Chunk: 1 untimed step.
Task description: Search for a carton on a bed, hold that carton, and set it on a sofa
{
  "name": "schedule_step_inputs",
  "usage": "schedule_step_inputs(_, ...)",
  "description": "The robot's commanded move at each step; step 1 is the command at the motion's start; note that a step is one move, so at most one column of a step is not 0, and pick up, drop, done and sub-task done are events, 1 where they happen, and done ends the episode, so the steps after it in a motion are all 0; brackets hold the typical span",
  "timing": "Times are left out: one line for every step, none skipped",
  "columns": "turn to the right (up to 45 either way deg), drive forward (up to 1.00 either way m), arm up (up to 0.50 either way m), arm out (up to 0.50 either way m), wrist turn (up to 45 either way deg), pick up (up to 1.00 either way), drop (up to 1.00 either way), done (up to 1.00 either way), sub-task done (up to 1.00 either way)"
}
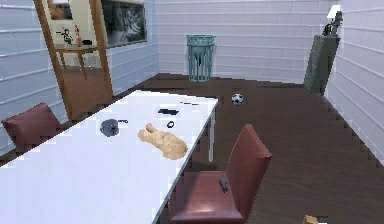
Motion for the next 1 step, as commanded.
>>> schedule_step_inputs(0.0, 0.0, -0.3, 0.0, 0.0, 0.0, 0.0, 0.0, 0.0)
